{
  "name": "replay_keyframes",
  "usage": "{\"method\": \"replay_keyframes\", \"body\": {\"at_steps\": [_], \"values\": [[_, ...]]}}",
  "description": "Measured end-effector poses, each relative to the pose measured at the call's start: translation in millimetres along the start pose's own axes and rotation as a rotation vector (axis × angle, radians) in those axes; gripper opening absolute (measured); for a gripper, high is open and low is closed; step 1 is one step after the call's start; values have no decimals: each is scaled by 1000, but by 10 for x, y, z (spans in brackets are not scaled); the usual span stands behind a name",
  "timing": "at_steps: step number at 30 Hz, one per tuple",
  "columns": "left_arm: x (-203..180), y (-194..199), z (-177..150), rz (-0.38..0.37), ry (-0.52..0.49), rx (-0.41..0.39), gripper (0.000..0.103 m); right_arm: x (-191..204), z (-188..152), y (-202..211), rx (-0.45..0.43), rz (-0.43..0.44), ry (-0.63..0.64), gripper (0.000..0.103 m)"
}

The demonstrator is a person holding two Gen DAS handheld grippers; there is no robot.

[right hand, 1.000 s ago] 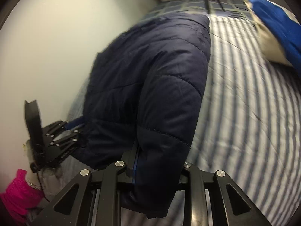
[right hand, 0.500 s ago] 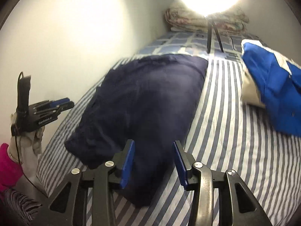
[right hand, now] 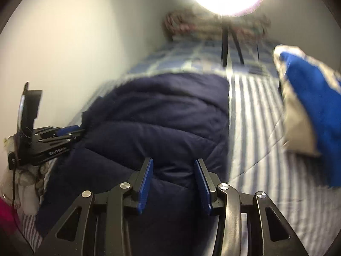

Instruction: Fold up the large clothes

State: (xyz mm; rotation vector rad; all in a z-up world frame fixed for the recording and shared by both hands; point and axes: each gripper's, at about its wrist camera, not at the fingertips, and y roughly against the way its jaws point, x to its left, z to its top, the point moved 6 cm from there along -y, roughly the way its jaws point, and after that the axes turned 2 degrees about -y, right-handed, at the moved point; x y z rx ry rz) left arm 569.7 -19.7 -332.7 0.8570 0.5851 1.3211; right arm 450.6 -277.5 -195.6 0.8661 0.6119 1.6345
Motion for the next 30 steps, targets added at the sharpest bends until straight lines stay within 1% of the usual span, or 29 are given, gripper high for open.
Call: {"method": "replay_keyframes", "body": {"at_steps": [2,4,6,7,8,9,10,11,12,13,14,15,16,18,19,21,24,27,30], "values": [[56,-59,-26,-11,16,-2,37,28,-78,-75,18,-4,-3,43],[102,-46,-14,-21,27,4,38,69,-115,-149,42,-35,33,43],[154,66,19,-30,29,5,38,84,-92,-103,64,-45,52,43],[217,173,28,-52,47,-6,38,77,-74,-40,65,-39,48,43],[259,255,36,-80,69,-17,40,67,-52,46,52,-25,40,43],[346,379,32,-128,109,-29,50,31,-18,141,28,-14,31,43],[424,481,24,-182,150,-31,59,-3,-1,248,0,-1,26,48],[508,575,10,-239,191,-31,76,-39,20,368,-36,16,21,59],[601,662,-12,-293,234,-35,80,-79,28,506,-74,42,14,65],[676,718,-36,-342,271,-30,80,-122,23,601,-104,69,7,78],[760,749,-80,-399,313,-10,81,-157,6,686,-121,89,-1,88],[785,754,-96,-434,335,5,81,-207,-20,761,-128,107,-11,90],[822,737,-130,-472,361,23,81,-254,-40,795,-121,118,-23,91],[862,666,-178,-504,397,54,81,-348,-91,807,-89,140,-55,91],[866,622,-211,-519,414,69,81,-407,-114,785,-71,150,-71,91],[871,516,-272,-574,464,96,81,-507,-131,689,-32,178,-102,91],[831,376,-392,-629,521,132,81,-606,-200,577,12,241,-150,90],[744,238,-448,-666,530,153,81,-655,-274,424,53,294,-184,89],[712,125,-466,-736,583,157,81,-651,-336,261,90,328,-199,89]]}}
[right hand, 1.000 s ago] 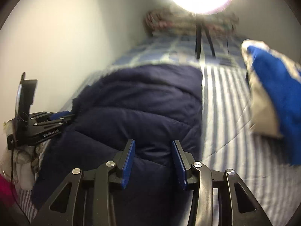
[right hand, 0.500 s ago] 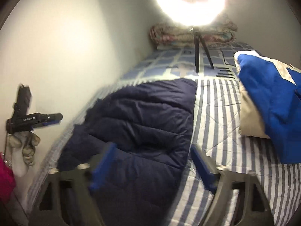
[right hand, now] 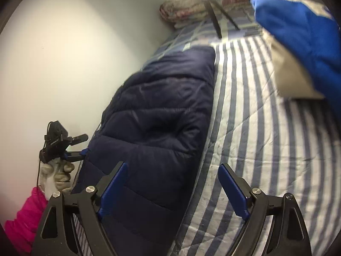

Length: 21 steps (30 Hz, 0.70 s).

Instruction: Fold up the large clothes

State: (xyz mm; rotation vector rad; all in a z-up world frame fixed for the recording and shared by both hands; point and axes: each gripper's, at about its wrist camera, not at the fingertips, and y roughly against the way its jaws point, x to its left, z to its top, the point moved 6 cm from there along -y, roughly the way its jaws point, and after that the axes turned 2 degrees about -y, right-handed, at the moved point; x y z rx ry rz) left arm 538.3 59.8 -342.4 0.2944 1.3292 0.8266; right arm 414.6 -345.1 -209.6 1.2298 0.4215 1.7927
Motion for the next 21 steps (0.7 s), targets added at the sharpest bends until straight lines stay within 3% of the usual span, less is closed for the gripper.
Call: {"method": "replay_keyframes", "body": {"at_steps": [4,10,14,18,21], "values": [[65,-106,13,-104,75,0,81,-53,-42,-189,38,59,-29,89],[62,-206,23,-148,63,10,81,-60,-55,-421,50,117,-57,88],[-27,-308,48,-85,11,27,77,-20,29,-560,35,145,-81,85],[-160,-402,44,32,-82,39,59,52,101,-713,44,122,-76,77],[-243,-390,35,72,-116,30,42,71,105,-715,48,97,-79,62]]}}
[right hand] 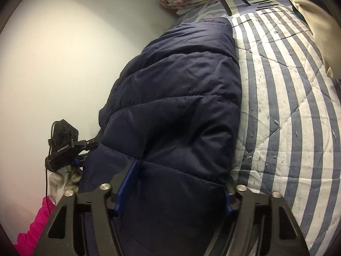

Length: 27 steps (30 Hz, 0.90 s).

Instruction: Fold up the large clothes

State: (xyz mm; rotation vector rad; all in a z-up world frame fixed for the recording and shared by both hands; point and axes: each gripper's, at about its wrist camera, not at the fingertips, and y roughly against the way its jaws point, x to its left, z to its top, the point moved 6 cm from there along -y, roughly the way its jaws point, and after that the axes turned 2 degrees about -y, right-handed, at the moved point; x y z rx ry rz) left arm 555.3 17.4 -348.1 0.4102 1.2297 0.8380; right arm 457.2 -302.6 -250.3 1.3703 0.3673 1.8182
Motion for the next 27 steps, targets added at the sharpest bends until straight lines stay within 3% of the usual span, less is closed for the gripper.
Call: {"method": "replay_keyframes", "body": {"at_steps": [2,5,8,15,27], "values": [[-84,25,-10,37,-43,-15,34,25,36,-12,-4,-15,-13,45],[-295,82,-41,111,-130,-46,25,137,48,35,-14,-69,16,31],[-447,154,-79,142,-176,-73,20,307,68,96,-21,-152,87,23],[-758,389,-230,141,-242,-117,17,691,74,364,-35,-290,247,19],[-1744,619,-387,44,-362,-187,17,747,137,1396,-117,-362,366,18]]}}
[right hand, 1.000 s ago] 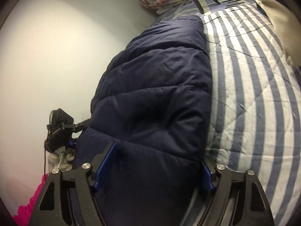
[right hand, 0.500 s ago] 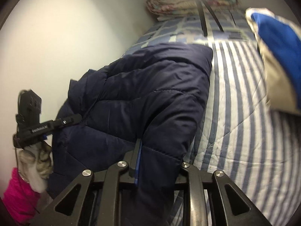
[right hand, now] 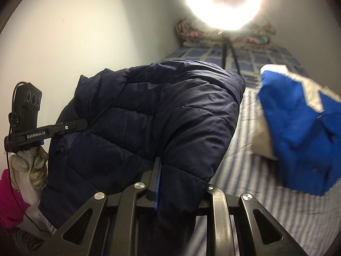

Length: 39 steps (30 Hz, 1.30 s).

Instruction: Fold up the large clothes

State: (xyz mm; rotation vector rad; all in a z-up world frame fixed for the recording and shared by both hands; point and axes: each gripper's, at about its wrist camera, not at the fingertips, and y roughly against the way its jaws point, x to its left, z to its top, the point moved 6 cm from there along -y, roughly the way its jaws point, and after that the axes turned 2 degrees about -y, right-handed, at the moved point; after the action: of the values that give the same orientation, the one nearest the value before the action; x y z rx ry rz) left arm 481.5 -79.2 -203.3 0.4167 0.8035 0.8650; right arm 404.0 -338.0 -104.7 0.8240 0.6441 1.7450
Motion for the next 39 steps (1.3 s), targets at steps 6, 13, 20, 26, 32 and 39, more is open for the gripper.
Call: {"method": "replay_keyframes", "body": {"at_steps": [6,13,20,26,32,39], "values": [[-659,-244,277,-54,-90,-33,17,-442,156,521,-59,-83,22,18],[-1397,-744,691,-129,-143,-64,17,-1150,451,970,-113,-200,53,18],[-2035,-1503,1111,-164,-176,-81,17,-1937,762,1187,-157,-324,43,18],[-2275,-2143,1441,-162,-166,-103,17,-2480,1055,1069,-171,-420,45,18],[-2252,-2804,1520,-173,-85,-80,17,-2905,1252,787,-166,-487,50,17],[-2093,-3506,1397,4,-96,-29,48,-3408,1206,119,-20,-691,86,36]]}}
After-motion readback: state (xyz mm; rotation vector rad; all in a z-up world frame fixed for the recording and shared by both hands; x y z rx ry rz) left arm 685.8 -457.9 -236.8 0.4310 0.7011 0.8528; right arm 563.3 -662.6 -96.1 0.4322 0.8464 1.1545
